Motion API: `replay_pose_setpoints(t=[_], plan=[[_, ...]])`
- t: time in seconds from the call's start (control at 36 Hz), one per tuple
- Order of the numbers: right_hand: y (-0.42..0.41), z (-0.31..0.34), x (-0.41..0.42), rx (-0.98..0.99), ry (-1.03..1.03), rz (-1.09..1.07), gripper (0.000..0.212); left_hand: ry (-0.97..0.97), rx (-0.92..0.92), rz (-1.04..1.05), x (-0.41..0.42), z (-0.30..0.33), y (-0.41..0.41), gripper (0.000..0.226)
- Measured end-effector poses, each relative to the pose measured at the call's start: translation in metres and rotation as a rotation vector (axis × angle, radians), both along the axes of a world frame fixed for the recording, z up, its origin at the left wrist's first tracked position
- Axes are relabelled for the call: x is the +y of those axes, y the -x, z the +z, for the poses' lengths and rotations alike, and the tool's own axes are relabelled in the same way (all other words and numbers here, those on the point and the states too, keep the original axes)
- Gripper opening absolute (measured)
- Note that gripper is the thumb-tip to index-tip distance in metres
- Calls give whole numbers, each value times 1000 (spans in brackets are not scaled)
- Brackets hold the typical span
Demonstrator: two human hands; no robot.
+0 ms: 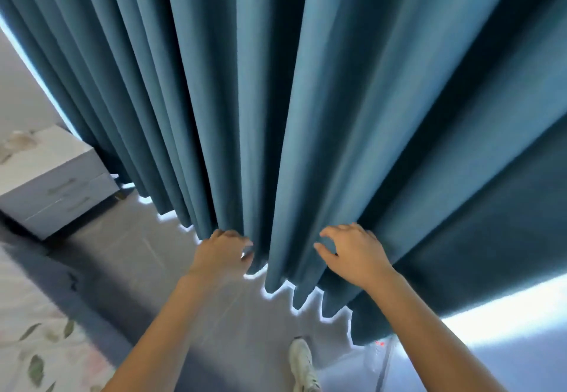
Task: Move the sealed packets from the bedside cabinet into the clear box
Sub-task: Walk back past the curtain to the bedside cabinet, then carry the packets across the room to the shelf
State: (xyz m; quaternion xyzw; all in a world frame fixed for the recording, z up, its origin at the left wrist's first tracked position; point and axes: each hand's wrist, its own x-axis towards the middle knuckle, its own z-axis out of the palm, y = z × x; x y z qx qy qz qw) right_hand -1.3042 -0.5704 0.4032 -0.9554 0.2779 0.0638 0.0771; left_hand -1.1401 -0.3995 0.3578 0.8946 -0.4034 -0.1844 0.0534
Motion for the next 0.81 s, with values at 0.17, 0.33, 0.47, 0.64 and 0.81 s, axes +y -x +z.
replay_pose_setpoints(t=[0.17, 0.33, 0.47, 0.64, 0.81], plan=[[-99, -7, -39, -19, 29, 214, 40, -32, -38, 166, -17, -1, -64, 35], [-205, -1, -50, -57, -19, 437, 38, -55, -59, 363, -8, 17, -118, 38], [-290, 0, -37, -59, -85, 595, 37, -77, -141, 530, 30, 22, -159, 36], [-396, -1, 0, -81, -109, 749, 37, -108, -132, 700, 85, 13, -213, 34], [-512, -13, 64, -61, -82, 869, 37, -91, -135, 828, 147, 5, -299, 35]])
